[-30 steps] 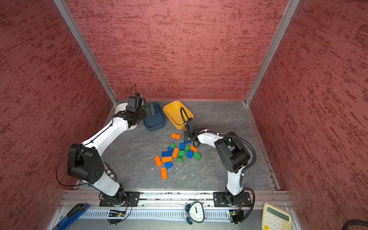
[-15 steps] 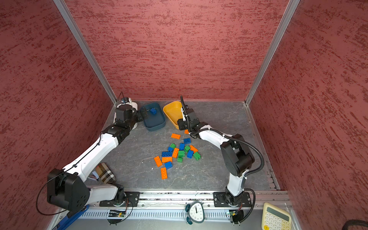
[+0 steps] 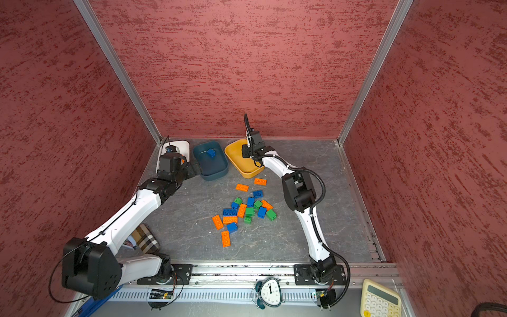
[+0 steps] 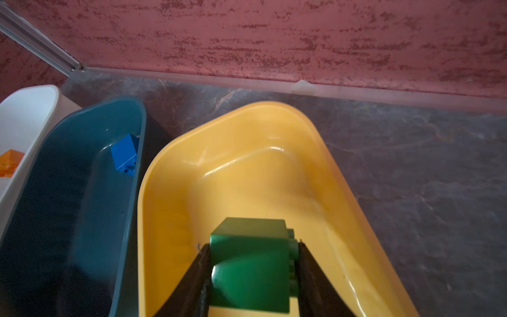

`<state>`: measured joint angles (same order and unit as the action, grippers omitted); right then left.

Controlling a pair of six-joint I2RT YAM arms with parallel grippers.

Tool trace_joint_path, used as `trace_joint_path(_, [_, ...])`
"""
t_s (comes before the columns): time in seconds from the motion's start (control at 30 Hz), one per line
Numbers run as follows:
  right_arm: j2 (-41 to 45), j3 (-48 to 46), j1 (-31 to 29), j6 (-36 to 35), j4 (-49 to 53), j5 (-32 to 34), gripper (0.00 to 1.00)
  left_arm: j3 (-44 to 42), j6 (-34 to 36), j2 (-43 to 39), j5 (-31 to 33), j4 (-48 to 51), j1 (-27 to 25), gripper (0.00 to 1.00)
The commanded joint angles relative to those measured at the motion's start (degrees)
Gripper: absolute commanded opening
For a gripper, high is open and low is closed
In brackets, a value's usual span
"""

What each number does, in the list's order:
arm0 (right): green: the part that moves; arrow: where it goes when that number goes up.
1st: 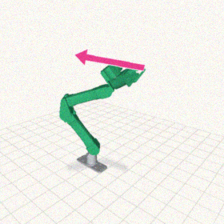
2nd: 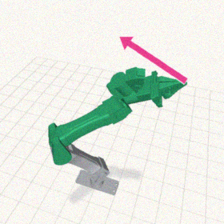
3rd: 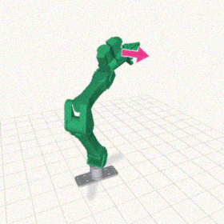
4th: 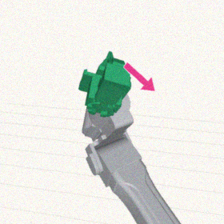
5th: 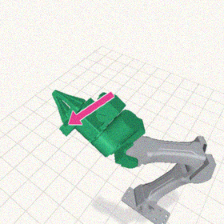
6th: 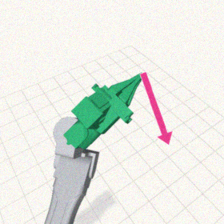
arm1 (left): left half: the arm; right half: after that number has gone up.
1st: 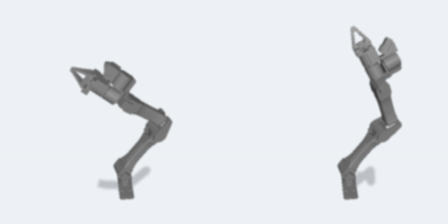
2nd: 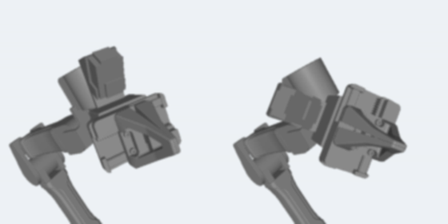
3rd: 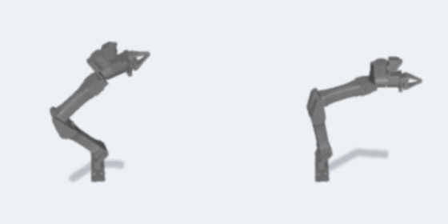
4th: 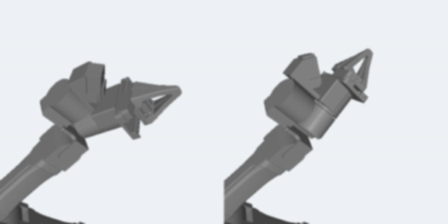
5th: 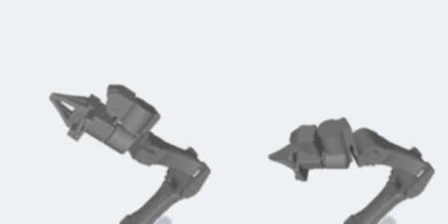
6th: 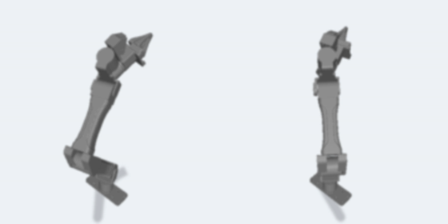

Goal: Sort the legos into containers by color
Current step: 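Lower green brick into yellow bin and open right gripper while left gripper moves to pile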

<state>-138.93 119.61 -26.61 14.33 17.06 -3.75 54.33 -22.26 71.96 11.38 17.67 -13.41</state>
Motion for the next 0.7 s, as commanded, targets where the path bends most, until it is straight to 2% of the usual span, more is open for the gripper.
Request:
trace_joint_path(0.0, [-2.54,5.60,-0.33,-0.20,0.98,-3.07,0.42,0.43,-0.85,0.75,-1.62,2.68,-1.88,0.99])
trace_joint_path(0.2, [-1.83,7.64,-0.28,1.36,1.02,-5.05,0.65,0.51,-1.36,3.18,-1.41,3.36,-6.79,0.99])
trace_joint_path(0.27, [0.41,5.85,-0.28,-0.25,1.61,-9.37,0.72,1.10,-2.64,4.61,-0.09,4.12,-8.90,0.99])
trace_joint_path(0.33, [3.25,3.00,-0.37,-1.35,1.92,-12.23,0.76,1.53,-2.90,6.19,-2.27,4.21,-10.21,0.99])
trace_joint_path(0.4, [6.94,-1.55,-0.38,-1.09,0.76,-12.76,0.79,2.28,-2.30,8.45,-4.83,4.21,-11.74,0.99])
trace_joint_path(0.43, [9.30,-4.94,-0.33,-0.57,-0.74,-12.19,0.83,2.91,-1.43,9.81,-6.16,4.36,-12.58,1.00])
trace_joint_path(0.47, [11.84,-8.42,-0.38,0.60,-2.58,-10.58,0.96,3.88,-0.72,11.24,-6.53,5.00,-13.72,1.00])
trace_joint_path(0.67, [27.29,-31.42,-0.37,8.40,-15.57,-2.78,0.99,8.13,2.63,18.81,-7.55,6.76,-19.46,1.00])
